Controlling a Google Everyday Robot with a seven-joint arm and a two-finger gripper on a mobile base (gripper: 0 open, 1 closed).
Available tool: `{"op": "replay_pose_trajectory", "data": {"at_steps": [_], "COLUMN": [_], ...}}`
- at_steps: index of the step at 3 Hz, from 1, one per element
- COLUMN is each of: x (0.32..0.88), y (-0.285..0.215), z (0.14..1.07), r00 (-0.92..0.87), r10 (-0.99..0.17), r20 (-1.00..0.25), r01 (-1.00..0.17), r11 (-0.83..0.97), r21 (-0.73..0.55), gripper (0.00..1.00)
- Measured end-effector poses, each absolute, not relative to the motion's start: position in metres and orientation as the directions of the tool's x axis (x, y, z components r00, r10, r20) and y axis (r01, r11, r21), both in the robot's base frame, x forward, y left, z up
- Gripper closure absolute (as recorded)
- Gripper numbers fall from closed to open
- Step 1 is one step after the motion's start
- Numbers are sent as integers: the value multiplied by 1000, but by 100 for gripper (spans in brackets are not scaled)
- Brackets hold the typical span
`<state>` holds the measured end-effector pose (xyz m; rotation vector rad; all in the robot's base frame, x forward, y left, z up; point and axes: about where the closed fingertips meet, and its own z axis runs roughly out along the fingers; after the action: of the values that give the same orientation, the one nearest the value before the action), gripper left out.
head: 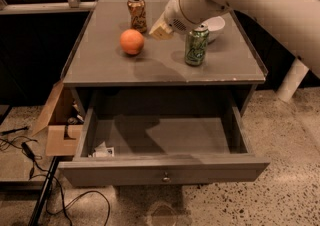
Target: Place orange into top drawer
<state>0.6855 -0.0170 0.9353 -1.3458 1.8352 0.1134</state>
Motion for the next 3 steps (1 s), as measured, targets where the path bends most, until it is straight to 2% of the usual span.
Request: {"op": "replay_pose_trajectory", "data": {"at_steps": [1, 2, 3], "x": [696, 707, 718], "y": [-10, -4, 7], "z": [925, 917, 910], "r00": [-75, -75, -74], "r10": [-751, -750, -747], "r20": [-656, -657, -661], "r01": [-829, -832, -840], "r11": [413, 410, 404], "r21": [-377, -374, -363], "gripper": [18, 3, 3]}}
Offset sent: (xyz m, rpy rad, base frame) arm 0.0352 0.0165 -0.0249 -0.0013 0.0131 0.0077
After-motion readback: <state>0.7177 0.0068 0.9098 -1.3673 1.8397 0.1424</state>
